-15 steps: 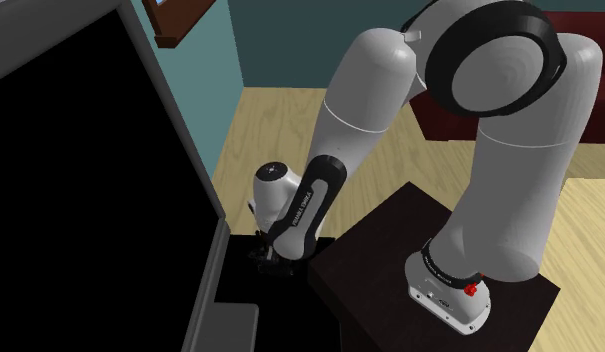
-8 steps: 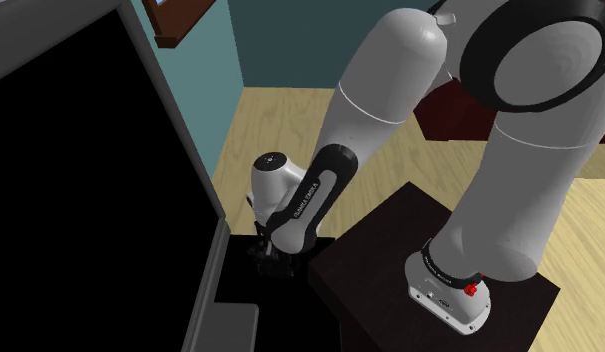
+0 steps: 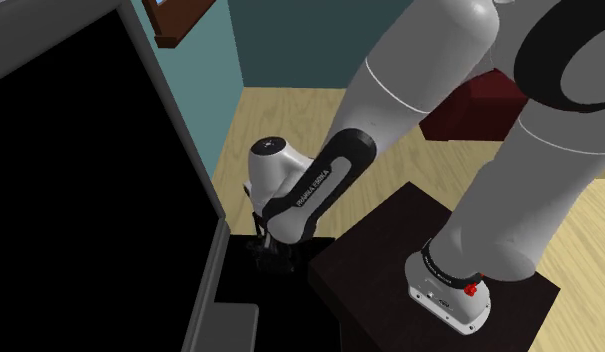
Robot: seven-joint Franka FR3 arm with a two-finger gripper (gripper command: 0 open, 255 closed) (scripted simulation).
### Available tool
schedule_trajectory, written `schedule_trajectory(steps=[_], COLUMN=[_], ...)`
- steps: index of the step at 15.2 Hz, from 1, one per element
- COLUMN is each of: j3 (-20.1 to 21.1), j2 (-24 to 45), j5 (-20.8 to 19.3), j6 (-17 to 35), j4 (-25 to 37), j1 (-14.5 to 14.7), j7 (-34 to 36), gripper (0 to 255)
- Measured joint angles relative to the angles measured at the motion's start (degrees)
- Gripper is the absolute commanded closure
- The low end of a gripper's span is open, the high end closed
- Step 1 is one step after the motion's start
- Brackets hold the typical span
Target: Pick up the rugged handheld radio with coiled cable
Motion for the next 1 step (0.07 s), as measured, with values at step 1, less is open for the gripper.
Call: schedule_trajectory(steps=[1], j3=[0.05], j2=[-0.37], j5=[0.10], j6=[-0.39], j4=[0.05], j1=[-0.01], j7=[0.00], gripper=[255])
